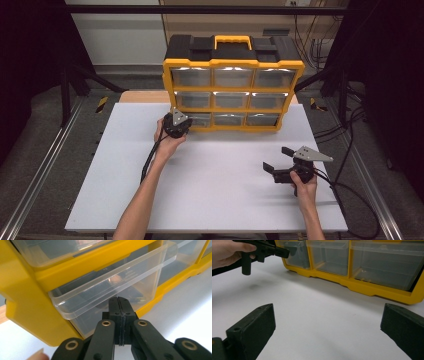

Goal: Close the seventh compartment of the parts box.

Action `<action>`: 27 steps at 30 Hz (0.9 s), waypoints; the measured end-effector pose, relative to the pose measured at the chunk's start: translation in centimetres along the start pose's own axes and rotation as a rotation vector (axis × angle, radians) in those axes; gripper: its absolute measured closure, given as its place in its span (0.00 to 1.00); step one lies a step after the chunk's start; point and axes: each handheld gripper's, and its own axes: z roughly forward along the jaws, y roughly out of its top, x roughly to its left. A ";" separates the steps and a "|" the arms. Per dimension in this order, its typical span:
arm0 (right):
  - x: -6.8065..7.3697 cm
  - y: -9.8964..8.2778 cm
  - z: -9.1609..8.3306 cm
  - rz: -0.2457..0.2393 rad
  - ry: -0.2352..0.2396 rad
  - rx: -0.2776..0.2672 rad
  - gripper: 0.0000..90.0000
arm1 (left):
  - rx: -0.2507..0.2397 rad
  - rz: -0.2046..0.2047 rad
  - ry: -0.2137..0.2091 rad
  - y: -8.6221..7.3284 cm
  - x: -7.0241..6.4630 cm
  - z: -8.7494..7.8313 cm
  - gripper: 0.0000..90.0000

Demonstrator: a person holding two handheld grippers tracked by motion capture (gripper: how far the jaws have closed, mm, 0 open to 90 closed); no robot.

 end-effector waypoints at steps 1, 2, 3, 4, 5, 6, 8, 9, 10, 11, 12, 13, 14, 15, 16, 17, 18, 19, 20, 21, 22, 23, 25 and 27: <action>0.0 0.0 0.0 0.000 0.000 0.000 0.01 | 0.000 -0.001 0.000 0.0 0.0 0.0 0.99; 0.0 0.0 0.0 -0.001 0.000 -0.001 0.01 | 0.000 -0.001 0.000 0.0 0.0 0.0 0.99; 0.0 0.0 0.0 -0.001 0.000 0.000 0.01 | 0.000 -0.001 0.000 0.0 0.0 0.1 0.99; 0.0 0.0 0.0 -0.001 -0.001 0.000 0.01 | -0.001 0.000 0.001 0.0 0.0 0.1 0.99; 0.0 0.0 0.0 0.002 -0.001 0.002 0.01 | -0.002 0.000 0.002 0.0 0.1 0.2 0.99; 0.0 0.0 0.0 0.002 -0.001 0.002 0.01 | -0.002 0.000 0.002 0.0 0.1 0.2 0.99; 0.0 0.0 0.0 -0.001 0.000 0.000 0.01 | -0.001 0.000 0.004 0.0 0.1 0.2 0.99; 0.0 0.0 0.0 -0.001 0.000 0.000 0.01 | -0.001 0.000 0.004 0.1 0.2 0.3 0.99; 0.0 0.0 0.0 -0.001 -0.001 -0.001 0.01 | -0.001 0.000 0.005 0.1 0.2 0.3 0.99; 0.0 0.0 0.0 -0.002 -0.002 0.001 0.01 | -0.005 0.000 0.006 0.0 0.2 0.4 0.99; 0.0 0.0 0.0 0.002 -0.002 0.003 0.01 | -0.004 -0.002 0.005 0.0 0.2 0.4 0.99; 0.0 0.0 0.0 0.002 -0.002 0.003 0.01 | -0.004 -0.002 0.005 0.0 0.2 0.4 0.99; 0.0 0.0 0.0 0.002 -0.001 0.003 0.01 | -0.004 -0.002 0.007 0.0 0.3 0.5 0.99; 0.0 0.0 0.0 0.000 -0.001 0.003 0.01 | 0.002 0.003 0.009 0.0 0.4 0.5 0.99; 0.0 0.0 0.0 -0.001 -0.001 0.002 0.01 | -0.002 -0.002 0.012 -0.1 0.4 0.6 0.99; 0.0 0.0 0.0 0.000 -0.001 0.001 0.01 | -0.001 -0.001 0.012 -0.1 0.4 0.6 0.99; 0.0 0.0 0.0 0.000 -0.001 0.001 0.01 | -0.001 -0.001 0.012 -0.1 0.4 0.6 0.99; 0.0 0.0 0.0 0.000 -0.001 0.001 0.01 | 0.001 0.002 0.013 -0.1 0.4 0.6 0.99; 0.0 0.0 0.0 -0.001 -0.001 0.001 0.01 | 0.001 0.002 0.013 -0.1 0.5 0.6 0.99; 0.0 0.0 0.0 -0.001 -0.001 0.001 0.01 | -0.001 -0.002 0.013 -0.2 0.5 0.7 0.99; 0.0 0.0 0.0 -0.001 -0.001 0.001 0.01 | 0.000 0.000 0.013 -0.2 0.5 0.7 0.99; 0.0 0.0 0.0 -0.001 -0.001 0.001 0.01 | 0.001 0.001 0.014 -0.2 0.5 0.7 0.99; 0.0 0.0 0.0 -0.001 -0.001 0.001 0.01 | 0.003 0.003 0.012 -0.3 0.6 0.7 0.99; 0.0 0.0 0.0 -0.001 -0.001 0.001 0.01 | 0.007 0.001 0.006 -0.3 0.7 0.6 0.99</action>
